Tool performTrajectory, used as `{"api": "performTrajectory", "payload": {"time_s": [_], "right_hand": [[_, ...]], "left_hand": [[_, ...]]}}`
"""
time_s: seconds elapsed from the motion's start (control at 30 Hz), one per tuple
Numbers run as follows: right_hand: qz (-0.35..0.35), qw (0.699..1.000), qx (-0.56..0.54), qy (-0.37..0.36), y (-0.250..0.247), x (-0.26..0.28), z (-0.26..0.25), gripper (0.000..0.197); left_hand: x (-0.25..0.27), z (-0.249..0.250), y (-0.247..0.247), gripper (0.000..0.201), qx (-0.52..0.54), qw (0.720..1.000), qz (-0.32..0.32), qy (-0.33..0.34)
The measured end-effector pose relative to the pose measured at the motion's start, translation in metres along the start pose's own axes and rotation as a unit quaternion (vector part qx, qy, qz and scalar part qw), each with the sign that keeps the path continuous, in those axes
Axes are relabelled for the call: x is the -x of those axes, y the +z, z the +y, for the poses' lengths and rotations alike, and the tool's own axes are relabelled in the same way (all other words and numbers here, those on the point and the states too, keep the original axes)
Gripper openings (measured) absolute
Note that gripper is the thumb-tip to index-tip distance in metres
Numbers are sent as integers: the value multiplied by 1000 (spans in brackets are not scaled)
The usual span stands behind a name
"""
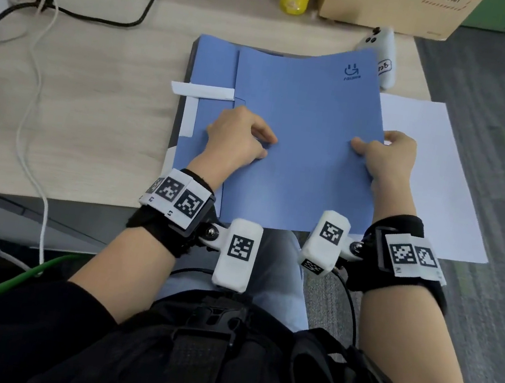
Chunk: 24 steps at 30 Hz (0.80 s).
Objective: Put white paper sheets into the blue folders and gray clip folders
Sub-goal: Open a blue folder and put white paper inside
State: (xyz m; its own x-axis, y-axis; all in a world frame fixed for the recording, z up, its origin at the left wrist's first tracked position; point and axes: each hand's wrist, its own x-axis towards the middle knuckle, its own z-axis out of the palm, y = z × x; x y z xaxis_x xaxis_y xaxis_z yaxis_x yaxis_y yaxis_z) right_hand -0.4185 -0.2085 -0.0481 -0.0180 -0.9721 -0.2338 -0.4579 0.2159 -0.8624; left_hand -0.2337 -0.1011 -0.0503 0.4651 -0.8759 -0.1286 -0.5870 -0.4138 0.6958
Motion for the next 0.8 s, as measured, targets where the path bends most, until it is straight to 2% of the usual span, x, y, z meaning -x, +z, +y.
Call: {"api": "performTrajectory", "payload": {"time_s": [0.1, 0.17, 0.23, 0.3, 0.43, 0.5, 0.63, 0.8], "right_hand": [[1, 1000, -22, -9, -3, 2, -4, 26], [-7, 998, -59, -6, -3, 5, -7, 24], [-22, 996, -90, -6, -2, 8, -9, 21], [-35, 993, -108, -9, -1, 11, -12, 23], [-50, 990, -132, -22, 0, 16, -18, 27], [-53, 988, -144, -30, 1, 17, -20, 27], [-61, 986, -148, -39, 4, 20, -20, 27], [-71, 985, -149, -58, 5, 25, -19, 25]], "left_hand": [[-2, -3, -9, 21, 24, 999, 36, 26], [-5, -7, -22, 21, 40, 991, 127, 30], [-10, -14, -35, 28, -15, 976, 215, 18], [-12, -23, -49, 33, -87, 964, 250, -6], [-11, -34, -69, 30, -135, 956, 255, -54], [-12, -40, -78, 32, -139, 960, 237, -51], [-16, -49, -93, 37, -59, 981, 185, -13], [-12, -51, -102, 30, 48, 982, 171, -67]]}}
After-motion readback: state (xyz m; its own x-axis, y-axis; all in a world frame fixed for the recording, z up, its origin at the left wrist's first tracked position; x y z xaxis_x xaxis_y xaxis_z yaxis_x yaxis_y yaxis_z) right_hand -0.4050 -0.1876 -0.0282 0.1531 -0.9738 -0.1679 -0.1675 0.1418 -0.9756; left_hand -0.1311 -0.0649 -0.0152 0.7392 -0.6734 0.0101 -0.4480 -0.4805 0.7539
